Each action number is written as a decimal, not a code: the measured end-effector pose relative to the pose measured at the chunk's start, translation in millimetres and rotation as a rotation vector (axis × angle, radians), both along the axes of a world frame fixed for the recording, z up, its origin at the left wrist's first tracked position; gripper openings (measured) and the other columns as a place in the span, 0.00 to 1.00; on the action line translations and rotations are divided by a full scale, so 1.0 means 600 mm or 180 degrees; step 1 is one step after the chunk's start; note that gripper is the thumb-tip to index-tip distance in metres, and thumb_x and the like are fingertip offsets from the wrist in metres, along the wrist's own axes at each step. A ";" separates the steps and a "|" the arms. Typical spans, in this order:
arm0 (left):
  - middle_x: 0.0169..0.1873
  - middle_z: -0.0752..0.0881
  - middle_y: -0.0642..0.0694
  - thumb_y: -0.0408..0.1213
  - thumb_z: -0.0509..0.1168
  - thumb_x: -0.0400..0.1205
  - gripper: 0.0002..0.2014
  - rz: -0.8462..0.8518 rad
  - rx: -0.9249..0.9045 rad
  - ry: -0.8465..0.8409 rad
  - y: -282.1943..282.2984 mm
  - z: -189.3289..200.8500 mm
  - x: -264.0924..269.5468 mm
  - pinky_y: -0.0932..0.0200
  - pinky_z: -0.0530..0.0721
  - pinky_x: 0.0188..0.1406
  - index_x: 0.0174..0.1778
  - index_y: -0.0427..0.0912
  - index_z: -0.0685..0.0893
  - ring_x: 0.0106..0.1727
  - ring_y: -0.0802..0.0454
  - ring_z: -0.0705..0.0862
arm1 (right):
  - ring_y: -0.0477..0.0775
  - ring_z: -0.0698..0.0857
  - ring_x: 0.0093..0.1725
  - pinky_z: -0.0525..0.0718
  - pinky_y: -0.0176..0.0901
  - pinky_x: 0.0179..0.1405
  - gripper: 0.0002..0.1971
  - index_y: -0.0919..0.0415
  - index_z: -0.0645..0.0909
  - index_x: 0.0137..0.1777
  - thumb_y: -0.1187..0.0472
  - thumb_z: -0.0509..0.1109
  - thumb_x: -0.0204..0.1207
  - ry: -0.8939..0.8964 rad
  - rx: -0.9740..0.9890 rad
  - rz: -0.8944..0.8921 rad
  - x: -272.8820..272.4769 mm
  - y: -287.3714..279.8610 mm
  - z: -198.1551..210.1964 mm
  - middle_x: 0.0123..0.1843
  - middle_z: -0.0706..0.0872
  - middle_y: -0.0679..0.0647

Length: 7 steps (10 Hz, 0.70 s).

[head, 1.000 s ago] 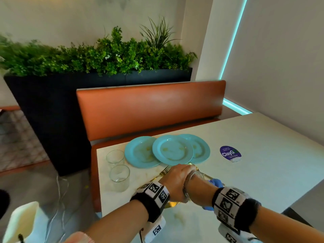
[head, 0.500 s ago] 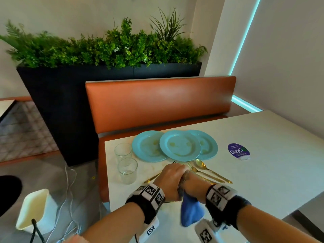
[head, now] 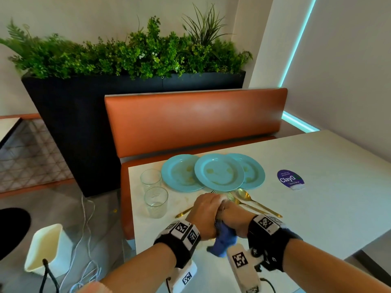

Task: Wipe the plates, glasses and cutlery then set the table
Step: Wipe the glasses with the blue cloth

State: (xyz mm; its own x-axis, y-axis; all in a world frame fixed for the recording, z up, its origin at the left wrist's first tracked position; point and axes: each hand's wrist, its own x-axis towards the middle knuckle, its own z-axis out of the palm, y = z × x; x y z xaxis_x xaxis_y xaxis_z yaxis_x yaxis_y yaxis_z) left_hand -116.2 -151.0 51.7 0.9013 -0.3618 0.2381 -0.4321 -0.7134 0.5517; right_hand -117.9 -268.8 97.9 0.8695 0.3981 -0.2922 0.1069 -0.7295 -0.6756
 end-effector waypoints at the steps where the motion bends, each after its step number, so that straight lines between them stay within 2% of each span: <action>1: 0.59 0.79 0.50 0.40 0.78 0.60 0.36 -0.0041 0.0109 0.0410 0.010 -0.005 0.005 0.58 0.77 0.58 0.65 0.47 0.73 0.61 0.51 0.77 | 0.67 0.78 0.65 0.73 0.53 0.66 0.10 0.70 0.80 0.54 0.71 0.57 0.81 0.0232 -0.0650 0.0046 -0.003 0.009 0.013 0.64 0.80 0.68; 2: 0.61 0.77 0.52 0.42 0.80 0.57 0.42 -0.0067 0.0097 0.0547 0.014 -0.016 0.008 0.62 0.76 0.59 0.66 0.53 0.70 0.63 0.52 0.76 | 0.69 0.72 0.72 0.66 0.54 0.72 0.18 0.76 0.73 0.69 0.72 0.59 0.80 0.0347 -0.0444 0.0054 -0.011 0.015 -0.004 0.72 0.75 0.68; 3: 0.63 0.77 0.52 0.41 0.79 0.60 0.40 -0.0019 0.0171 0.0421 0.008 -0.017 0.000 0.63 0.74 0.62 0.68 0.51 0.70 0.64 0.54 0.75 | 0.68 0.74 0.70 0.70 0.53 0.70 0.18 0.76 0.72 0.69 0.73 0.58 0.80 0.0803 -0.0113 -0.0560 -0.013 0.015 0.006 0.70 0.76 0.69; 4: 0.55 0.84 0.46 0.39 0.77 0.62 0.33 -0.0003 -0.0033 -0.0236 0.005 -0.023 -0.007 0.52 0.81 0.59 0.64 0.45 0.75 0.57 0.48 0.81 | 0.60 0.84 0.49 0.83 0.48 0.54 0.11 0.64 0.79 0.52 0.73 0.55 0.82 0.1003 0.0485 -0.0583 -0.004 0.015 0.007 0.49 0.83 0.62; 5: 0.52 0.84 0.45 0.38 0.75 0.61 0.32 -0.0048 -0.0098 -0.0225 0.004 -0.018 0.000 0.50 0.82 0.55 0.60 0.47 0.72 0.55 0.46 0.81 | 0.57 0.81 0.52 0.81 0.51 0.60 0.13 0.56 0.75 0.44 0.73 0.55 0.81 0.1076 0.0575 -0.0742 0.000 0.018 0.007 0.45 0.82 0.57; 6: 0.59 0.79 0.51 0.41 0.78 0.59 0.37 -0.0038 0.0183 0.0539 0.010 -0.014 0.010 0.56 0.81 0.56 0.64 0.52 0.71 0.59 0.51 0.78 | 0.66 0.78 0.65 0.74 0.51 0.64 0.22 0.49 0.60 0.29 0.71 0.57 0.81 0.0717 -0.0167 -0.0516 -0.010 0.021 0.026 0.63 0.82 0.65; 7: 0.60 0.78 0.53 0.42 0.80 0.57 0.40 -0.0077 0.0313 0.0632 0.009 -0.018 0.013 0.58 0.82 0.56 0.65 0.55 0.70 0.59 0.53 0.78 | 0.68 0.77 0.68 0.73 0.51 0.65 0.21 0.50 0.63 0.29 0.72 0.58 0.81 0.0824 -0.0330 -0.0600 -0.016 0.024 0.031 0.67 0.79 0.68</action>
State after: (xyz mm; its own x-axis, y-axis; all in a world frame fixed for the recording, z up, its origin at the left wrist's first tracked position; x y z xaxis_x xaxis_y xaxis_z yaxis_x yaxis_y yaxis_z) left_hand -108.5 -145.8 40.7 0.9178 -0.3966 0.0194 -0.3396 -0.7587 0.5559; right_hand -127.8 -254.6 116.5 0.8167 0.1940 -0.5435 -0.2018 -0.7863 -0.5839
